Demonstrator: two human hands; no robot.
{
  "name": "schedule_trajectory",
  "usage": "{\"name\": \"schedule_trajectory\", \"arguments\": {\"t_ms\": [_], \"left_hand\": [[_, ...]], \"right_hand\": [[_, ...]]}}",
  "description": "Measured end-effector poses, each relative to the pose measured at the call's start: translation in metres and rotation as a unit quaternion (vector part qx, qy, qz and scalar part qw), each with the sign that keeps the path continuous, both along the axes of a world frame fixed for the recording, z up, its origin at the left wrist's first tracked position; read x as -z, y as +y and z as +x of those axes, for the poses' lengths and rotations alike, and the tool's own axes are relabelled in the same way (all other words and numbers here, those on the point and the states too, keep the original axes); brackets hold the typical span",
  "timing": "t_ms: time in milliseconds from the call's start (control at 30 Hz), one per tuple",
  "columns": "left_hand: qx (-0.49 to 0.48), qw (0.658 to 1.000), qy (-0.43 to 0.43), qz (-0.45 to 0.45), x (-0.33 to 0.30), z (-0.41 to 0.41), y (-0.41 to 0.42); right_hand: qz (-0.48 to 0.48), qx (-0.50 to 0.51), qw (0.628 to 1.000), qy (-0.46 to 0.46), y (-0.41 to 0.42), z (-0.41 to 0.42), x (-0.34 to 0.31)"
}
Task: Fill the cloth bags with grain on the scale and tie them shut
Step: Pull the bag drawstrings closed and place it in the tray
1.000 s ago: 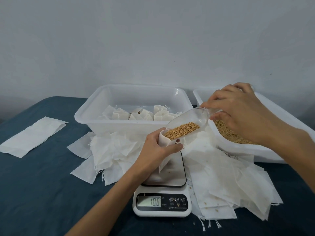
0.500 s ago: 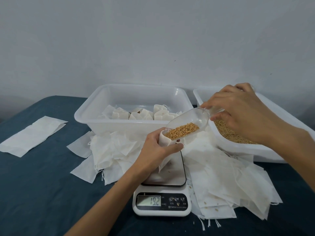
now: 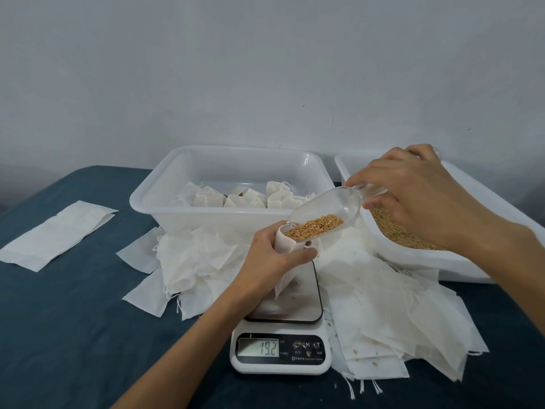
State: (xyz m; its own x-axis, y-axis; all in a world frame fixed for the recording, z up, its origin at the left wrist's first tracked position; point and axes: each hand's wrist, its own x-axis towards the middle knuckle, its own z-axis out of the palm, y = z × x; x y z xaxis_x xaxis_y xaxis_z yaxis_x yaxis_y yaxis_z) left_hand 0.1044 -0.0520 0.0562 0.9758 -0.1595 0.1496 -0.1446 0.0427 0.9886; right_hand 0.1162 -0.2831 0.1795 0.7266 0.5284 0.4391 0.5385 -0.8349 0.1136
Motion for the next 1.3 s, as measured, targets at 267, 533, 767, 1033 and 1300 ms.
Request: {"name": "schedule_trajectory", "arguments": {"t_ms": [267, 533, 767, 1033, 1300], "left_hand": [[-0.001, 1.000, 0.002, -0.006, 0.0001, -0.0003, 0.0001], [-0.001, 1.000, 0.006, -0.004, -0.0008, -0.0011, -0.0001], [-0.003, 1.000, 0.005, -0.001, -0.0003, -0.0005, -0.0002], [-0.001, 1.000, 0.007, -0.008, 0.0007, 0.0005, 0.0005], [-0.009, 1.000, 0.003, -0.004, 0.0007, 0.0005, 0.0000]], "right_hand": [[-0.001, -0.001, 1.000, -0.005, -0.0002, -0.0002, 0.0006], [0.004, -0.004, 1.000, -0.006, -0.0003, -0.0004, 0.0008], [-0.004, -0.005, 1.000, -0.018, 0.0014, -0.0014, 0.0006], [-0.003, -0.012, 0.999, -0.032, 0.0015, 0.0000, 0.0016], [-0.013, -0.017, 0.998, -0.056, -0.0001, 0.0029, 0.0041]]}}
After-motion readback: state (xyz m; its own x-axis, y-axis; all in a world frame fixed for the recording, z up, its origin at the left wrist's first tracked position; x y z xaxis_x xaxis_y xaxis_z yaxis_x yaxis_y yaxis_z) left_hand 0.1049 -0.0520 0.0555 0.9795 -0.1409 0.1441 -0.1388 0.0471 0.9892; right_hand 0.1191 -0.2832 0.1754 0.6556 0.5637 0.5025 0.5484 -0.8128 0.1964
